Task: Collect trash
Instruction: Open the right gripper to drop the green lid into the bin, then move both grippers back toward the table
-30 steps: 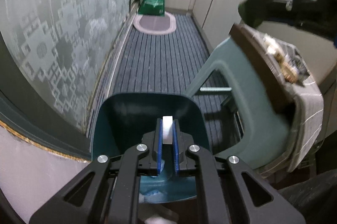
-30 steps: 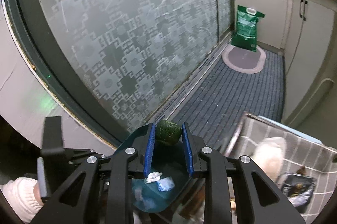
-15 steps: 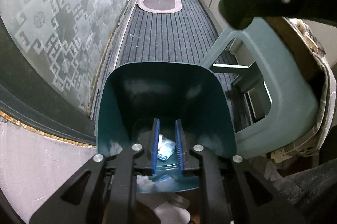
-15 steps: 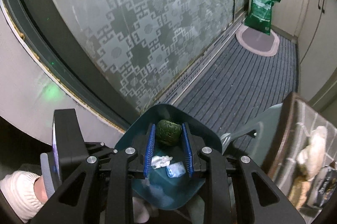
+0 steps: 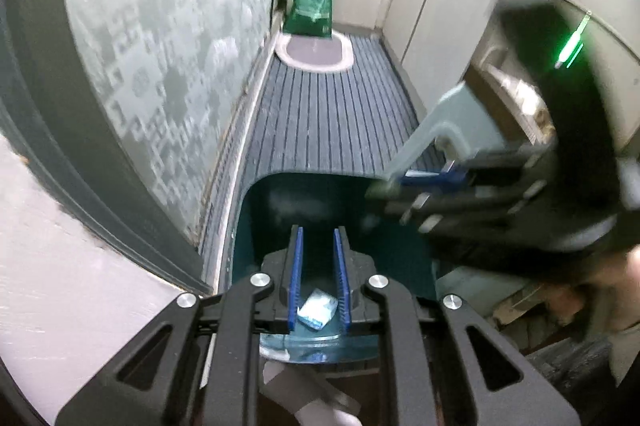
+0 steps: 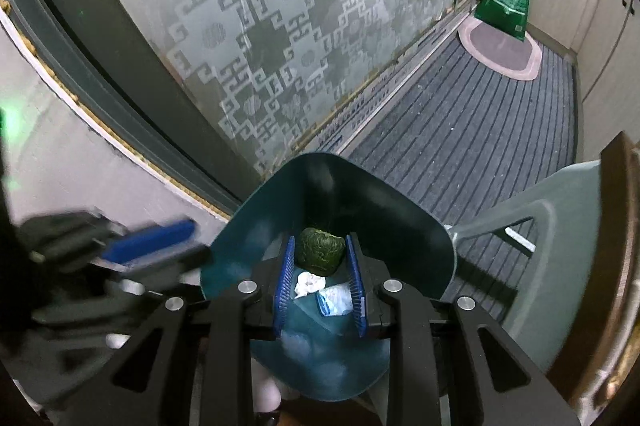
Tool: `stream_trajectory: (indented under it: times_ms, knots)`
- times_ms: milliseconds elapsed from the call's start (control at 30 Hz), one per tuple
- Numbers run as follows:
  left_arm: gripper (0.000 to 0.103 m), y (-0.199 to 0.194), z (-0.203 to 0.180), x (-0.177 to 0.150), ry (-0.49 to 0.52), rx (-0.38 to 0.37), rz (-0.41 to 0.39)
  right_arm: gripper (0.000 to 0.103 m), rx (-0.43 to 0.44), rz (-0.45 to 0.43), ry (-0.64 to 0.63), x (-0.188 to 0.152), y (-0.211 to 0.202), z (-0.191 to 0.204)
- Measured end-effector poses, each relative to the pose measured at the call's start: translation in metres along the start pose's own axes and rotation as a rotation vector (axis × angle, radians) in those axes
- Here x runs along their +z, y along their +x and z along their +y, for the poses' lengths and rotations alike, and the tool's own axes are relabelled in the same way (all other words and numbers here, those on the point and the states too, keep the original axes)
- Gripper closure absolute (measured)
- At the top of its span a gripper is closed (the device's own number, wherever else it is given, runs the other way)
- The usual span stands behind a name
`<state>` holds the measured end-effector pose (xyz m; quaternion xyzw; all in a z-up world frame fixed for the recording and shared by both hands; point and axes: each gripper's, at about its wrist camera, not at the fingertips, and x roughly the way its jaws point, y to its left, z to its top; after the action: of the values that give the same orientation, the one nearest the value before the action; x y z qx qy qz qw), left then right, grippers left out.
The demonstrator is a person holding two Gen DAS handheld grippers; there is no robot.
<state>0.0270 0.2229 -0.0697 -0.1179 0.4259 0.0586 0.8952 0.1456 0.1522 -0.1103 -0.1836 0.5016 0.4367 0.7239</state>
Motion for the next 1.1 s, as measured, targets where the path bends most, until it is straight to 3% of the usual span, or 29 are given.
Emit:
stream_trajectory:
  times_ms: [300, 633, 700, 1100]
  knots:
    - [0.086, -0.055, -0.005, 0.019, -0.011, -0.039, -0.157, 0.077, -0.028, 0.111, -0.029, -0.019, 0.041, 0.006]
    - [0.086, -0.070, -0.009, 0.025, -0.017, -0.035, -0.194, 0.075, -0.049, 0.239, -0.054, -0.042, 0.075, 0.008]
    - [0.086, -0.075, -0.011, 0.026, -0.018, -0.039, -0.206, 0.066, -0.062, 0.243, -0.056, -0.044, 0.076, 0.010]
    - [0.081, -0.100, -0.030, 0.037, -0.012, -0.058, -0.270, 0.066, -0.018, 0.134, -0.050, -0.032, 0.037, 0.016]
